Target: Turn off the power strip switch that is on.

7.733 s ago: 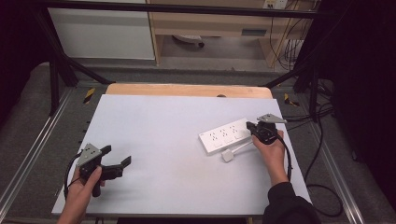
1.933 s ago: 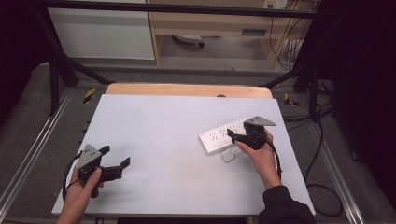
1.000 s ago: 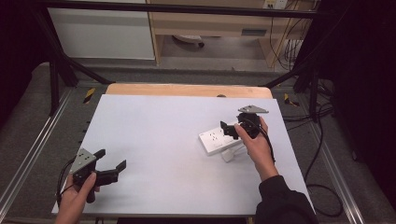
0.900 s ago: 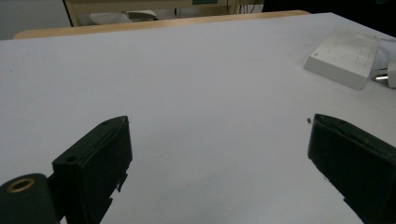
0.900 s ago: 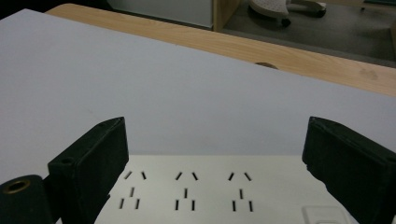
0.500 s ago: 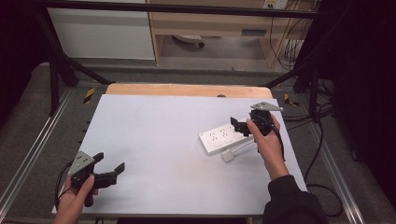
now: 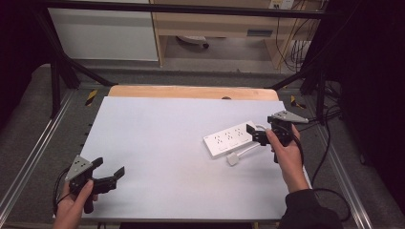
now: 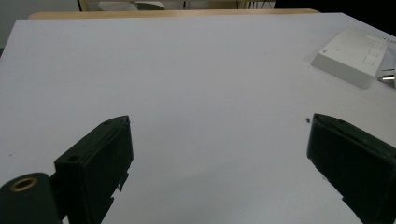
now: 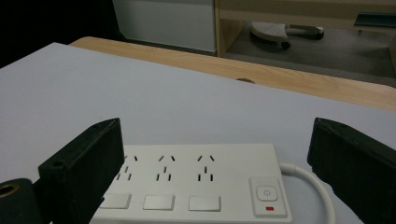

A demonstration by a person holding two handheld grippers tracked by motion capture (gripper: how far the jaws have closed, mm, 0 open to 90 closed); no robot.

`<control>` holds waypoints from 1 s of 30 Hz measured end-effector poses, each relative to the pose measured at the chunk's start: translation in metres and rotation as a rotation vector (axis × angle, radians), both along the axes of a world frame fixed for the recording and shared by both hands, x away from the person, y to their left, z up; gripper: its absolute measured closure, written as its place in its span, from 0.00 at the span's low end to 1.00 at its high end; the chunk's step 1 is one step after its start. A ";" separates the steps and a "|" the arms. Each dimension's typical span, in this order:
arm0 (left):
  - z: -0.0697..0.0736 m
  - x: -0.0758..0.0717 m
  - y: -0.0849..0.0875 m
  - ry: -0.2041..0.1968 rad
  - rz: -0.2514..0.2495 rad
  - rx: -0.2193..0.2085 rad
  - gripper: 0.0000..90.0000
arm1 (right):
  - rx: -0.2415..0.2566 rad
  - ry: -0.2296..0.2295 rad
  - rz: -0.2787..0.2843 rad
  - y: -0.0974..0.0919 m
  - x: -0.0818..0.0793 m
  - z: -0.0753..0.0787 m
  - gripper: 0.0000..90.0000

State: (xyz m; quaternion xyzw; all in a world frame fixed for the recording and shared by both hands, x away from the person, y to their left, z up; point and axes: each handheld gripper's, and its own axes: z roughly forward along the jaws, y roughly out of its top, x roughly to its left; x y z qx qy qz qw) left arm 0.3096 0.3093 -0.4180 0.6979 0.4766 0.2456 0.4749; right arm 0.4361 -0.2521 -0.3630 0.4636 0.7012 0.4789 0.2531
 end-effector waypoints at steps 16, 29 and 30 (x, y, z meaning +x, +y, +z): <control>-0.002 0.001 0.001 0.011 0.000 0.001 0.07 | -0.013 -0.062 0.016 -0.010 -0.031 -0.001 0.03; -0.002 0.001 -0.003 0.011 -0.018 0.013 0.07 | -0.010 -0.137 -0.041 -0.026 -0.058 -0.010 0.03; -0.002 0.001 -0.003 0.010 -0.020 0.015 0.07 | -0.004 -0.138 -0.048 -0.028 -0.060 -0.011 0.03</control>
